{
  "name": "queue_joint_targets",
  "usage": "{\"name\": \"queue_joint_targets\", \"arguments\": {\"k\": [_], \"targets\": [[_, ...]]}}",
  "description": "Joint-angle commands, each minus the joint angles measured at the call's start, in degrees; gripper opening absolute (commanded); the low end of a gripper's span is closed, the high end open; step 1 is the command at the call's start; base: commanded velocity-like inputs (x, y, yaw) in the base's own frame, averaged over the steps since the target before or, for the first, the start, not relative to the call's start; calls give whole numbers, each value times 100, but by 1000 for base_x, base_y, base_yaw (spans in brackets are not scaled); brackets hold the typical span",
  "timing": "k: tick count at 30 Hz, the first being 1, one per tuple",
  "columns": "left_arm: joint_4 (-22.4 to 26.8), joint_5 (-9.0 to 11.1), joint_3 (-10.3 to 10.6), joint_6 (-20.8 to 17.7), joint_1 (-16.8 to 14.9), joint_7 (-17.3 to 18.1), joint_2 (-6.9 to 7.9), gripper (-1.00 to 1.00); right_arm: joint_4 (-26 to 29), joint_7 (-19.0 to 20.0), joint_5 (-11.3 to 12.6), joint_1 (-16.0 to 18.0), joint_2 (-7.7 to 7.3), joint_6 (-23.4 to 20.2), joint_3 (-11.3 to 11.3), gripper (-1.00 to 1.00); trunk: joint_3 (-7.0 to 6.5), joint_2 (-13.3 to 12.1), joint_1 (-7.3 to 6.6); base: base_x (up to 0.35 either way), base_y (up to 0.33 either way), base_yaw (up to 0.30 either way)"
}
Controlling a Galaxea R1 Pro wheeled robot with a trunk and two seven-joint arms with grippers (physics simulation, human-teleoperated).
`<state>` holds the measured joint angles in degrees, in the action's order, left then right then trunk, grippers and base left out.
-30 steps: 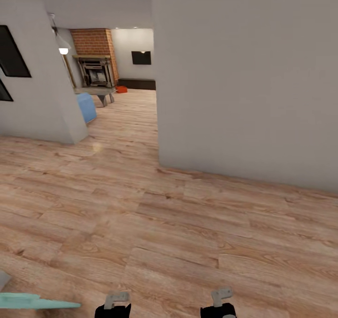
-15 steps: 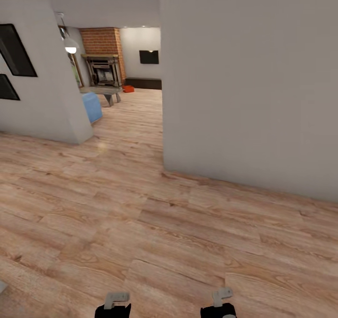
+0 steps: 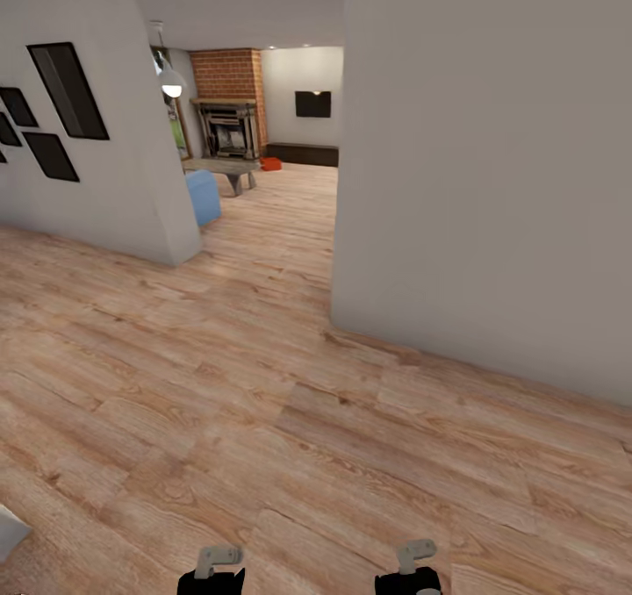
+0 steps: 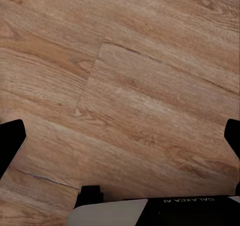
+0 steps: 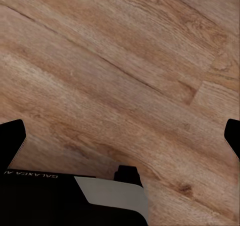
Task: Move the two storage containers from the living room to the garage. In the garage, place one container on the floor and stack the other container on top of it (either order is fine).
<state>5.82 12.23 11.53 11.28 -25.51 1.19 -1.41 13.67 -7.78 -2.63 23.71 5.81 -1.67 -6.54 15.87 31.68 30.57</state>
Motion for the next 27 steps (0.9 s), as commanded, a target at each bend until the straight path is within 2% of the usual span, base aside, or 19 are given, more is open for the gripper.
{"name": "queue_joint_targets", "arguments": {"k": [1,8,27], "targets": [[-11,60,43,24,-7,12,0,100,4,-33,-27,2,-1,-18,-32,100,11,7,5,338,0,212],[-11,58,43,21,-7,12,0,100,4,-31,-27,2,-6,-18,-31,100,18,7,5,338,0,80],[-40,54,20,-65,-16,-113,-3,100,-3,-31,-27,2,5,-18,-44,100,19,7,5,338,0,4]]}}
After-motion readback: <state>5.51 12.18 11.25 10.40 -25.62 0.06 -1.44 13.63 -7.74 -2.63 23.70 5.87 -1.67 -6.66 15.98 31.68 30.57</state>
